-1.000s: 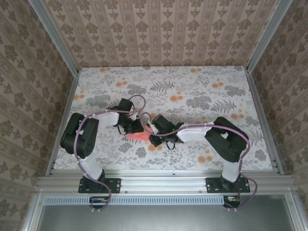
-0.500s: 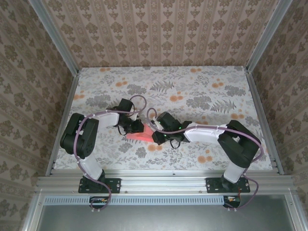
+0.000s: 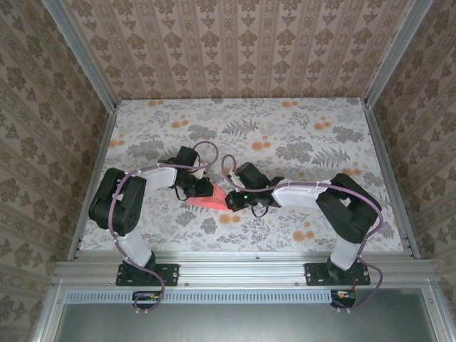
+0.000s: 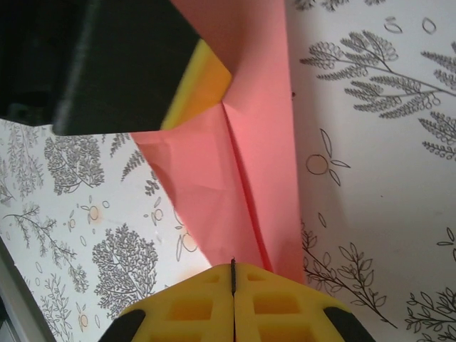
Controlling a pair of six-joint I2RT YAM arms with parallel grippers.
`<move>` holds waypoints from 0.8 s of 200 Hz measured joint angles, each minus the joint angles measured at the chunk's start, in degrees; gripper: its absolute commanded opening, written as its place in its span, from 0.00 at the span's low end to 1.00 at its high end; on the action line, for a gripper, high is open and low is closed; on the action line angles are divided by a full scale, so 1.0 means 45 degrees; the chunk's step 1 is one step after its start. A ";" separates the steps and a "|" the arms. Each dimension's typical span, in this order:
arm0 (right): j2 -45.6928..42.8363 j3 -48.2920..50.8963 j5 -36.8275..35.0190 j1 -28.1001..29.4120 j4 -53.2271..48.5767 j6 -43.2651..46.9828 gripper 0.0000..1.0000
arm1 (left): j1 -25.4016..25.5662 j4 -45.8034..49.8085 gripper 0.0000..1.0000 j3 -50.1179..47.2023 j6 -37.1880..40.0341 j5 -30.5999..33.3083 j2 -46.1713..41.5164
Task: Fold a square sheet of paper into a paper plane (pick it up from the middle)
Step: Fourth fold the wing at the center of the table.
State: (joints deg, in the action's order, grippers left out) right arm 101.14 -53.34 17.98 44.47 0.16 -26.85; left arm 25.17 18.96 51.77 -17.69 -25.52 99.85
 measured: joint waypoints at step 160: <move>0.0112 0.0321 0.0204 0.0189 0.0039 0.0559 0.06 | 0.0058 0.0005 0.17 0.0000 0.0151 0.0102 0.0000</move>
State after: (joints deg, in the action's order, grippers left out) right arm 101.65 -51.90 18.90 45.32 0.34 -24.34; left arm 25.43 18.98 51.77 -17.02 -25.06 99.85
